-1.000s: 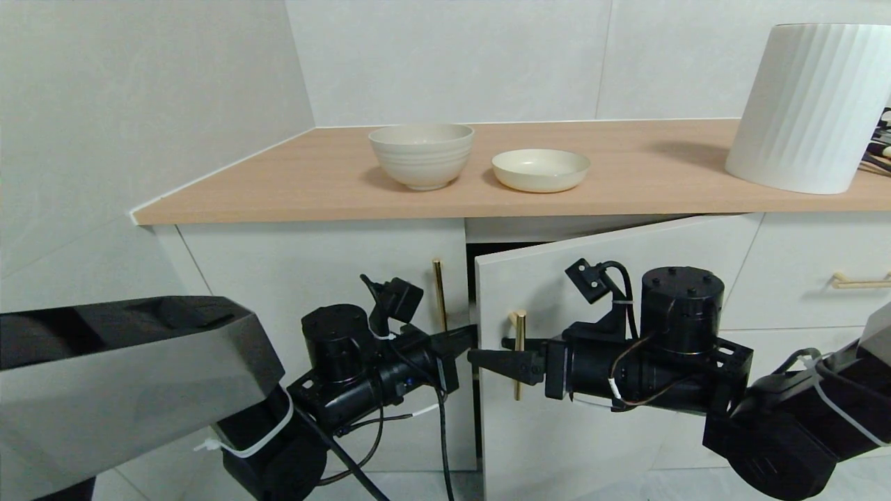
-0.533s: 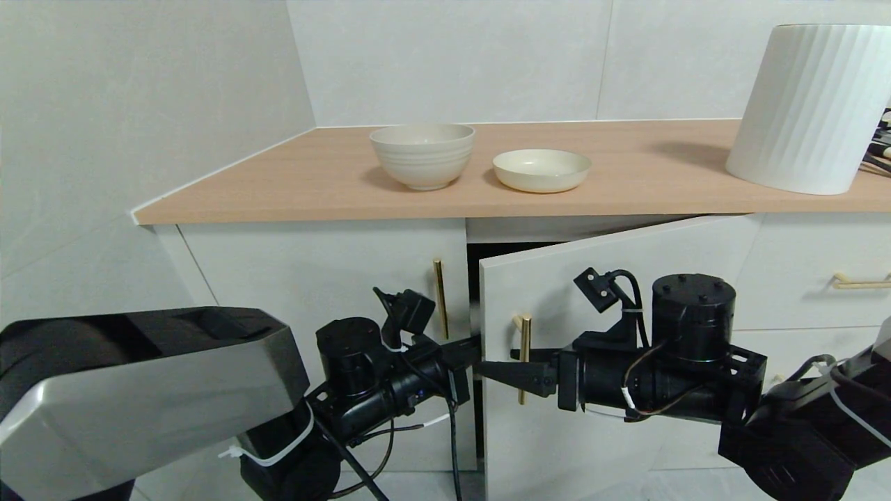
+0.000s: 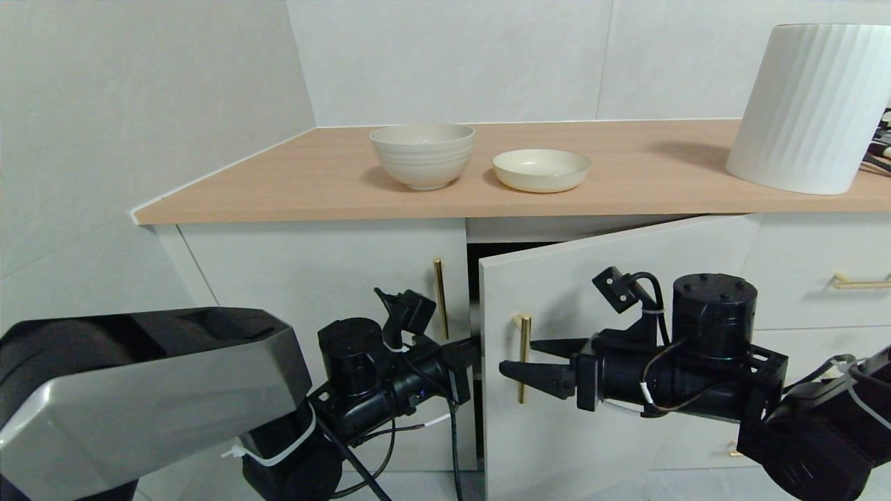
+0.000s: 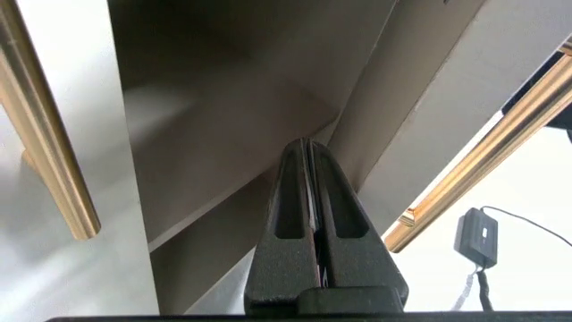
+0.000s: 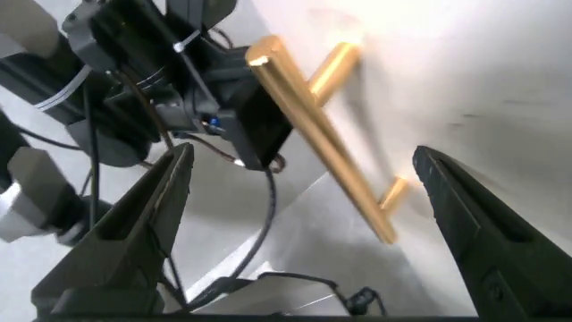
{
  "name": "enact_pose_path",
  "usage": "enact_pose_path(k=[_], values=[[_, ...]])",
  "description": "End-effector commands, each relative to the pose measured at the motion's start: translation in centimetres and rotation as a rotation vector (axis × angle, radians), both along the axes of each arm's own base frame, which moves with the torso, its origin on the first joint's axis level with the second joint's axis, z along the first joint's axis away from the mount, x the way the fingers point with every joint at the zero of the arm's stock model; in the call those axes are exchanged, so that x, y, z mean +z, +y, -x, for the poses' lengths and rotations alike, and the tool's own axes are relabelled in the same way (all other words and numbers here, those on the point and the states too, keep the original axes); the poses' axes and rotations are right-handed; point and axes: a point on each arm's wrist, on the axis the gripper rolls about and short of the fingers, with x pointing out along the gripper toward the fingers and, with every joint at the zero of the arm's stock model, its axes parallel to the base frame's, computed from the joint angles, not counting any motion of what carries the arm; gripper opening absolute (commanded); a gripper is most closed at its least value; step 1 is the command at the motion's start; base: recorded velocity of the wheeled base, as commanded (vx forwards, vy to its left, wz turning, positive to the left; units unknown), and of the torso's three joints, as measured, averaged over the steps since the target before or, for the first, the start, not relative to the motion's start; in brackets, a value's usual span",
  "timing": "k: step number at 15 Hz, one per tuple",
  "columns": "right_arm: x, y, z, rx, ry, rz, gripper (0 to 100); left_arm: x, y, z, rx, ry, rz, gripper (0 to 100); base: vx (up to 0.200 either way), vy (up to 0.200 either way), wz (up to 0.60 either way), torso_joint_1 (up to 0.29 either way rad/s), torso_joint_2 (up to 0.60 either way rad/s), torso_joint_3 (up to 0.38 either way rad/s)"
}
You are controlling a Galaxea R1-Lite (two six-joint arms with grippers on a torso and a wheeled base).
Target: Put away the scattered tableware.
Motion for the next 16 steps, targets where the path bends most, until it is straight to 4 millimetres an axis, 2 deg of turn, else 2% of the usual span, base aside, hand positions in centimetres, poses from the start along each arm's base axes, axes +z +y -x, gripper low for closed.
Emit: enact_pose_path(k=[1, 2, 4, 6, 7, 8, 9, 11, 13, 16], values=[[0.1, -0.8, 0.8, -0.022, -0.059, 0.044, 100, 0.3, 0.0, 0.0, -0.004, -0.009, 0.006, 0, 0.000, 0.000, 0.00, 0.000, 0.00, 0.000], [-0.6, -1.3, 1.3, -0.079, -0.121, 0.125, 100, 0.3, -0.1, 0.0, -0.005, -0.010, 0.007, 0, 0.000, 0.000, 0.00, 0.000, 0.00, 0.000], [-0.4, -2.0, 2.1, -0.204, -0.151, 0.186, 100, 0.5, -0.2, 0.1, -0.009, -0.008, 0.018, 0, 0.000, 0.000, 0.00, 0.000, 0.00, 0.000], [0.6, -3.4, 4.2, -0.211, -0.139, 0.198, 100, 1.5, -0.4, 0.1, -0.036, -0.008, 0.052, 0, 0.000, 0.000, 0.00, 0.000, 0.00, 0.000], [1.4, -4.1, 5.8, -0.192, -0.107, 0.224, 100, 2.5, -0.4, 0.4, -0.079, -0.014, 0.079, 0, 0.000, 0.000, 0.00, 0.000, 0.00, 0.000], [1.6, -4.2, 6.2, -0.185, -0.096, 0.234, 100, 2.8, -0.4, 0.5, -0.092, -0.014, 0.087, 0, 0.000, 0.000, 0.00, 0.000, 0.00, 0.000], [1.8, -4.1, 7.5, -0.155, -0.064, 0.269, 100, 3.8, -0.5, 0.5, -0.117, -0.015, 0.123, 0, 0.000, 0.000, 0.00, 0.000, 0.00, 0.000], [1.3, -3.9, 8.2, -0.179, -0.053, 0.302, 100, 4.9, -1.0, -0.4, -0.117, -0.033, 0.132, 0, 0.000, 0.000, 0.00, 0.000, 0.00, 0.000], [0.0, -3.9, 9.5, -0.161, -0.021, 0.350, 100, 5.7, -1.5, -1.0, -0.117, -0.017, 0.123, 0, 0.000, 0.000, 0.00, 0.000, 0.00, 0.000], [-0.7, -3.8, 10.5, -0.114, -0.002, 0.371, 100, 4.8, -1.8, -0.4, -0.131, 0.016, 0.100, 0, 0.000, 0.000, 0.00, 0.000, 0.00, 0.000]])
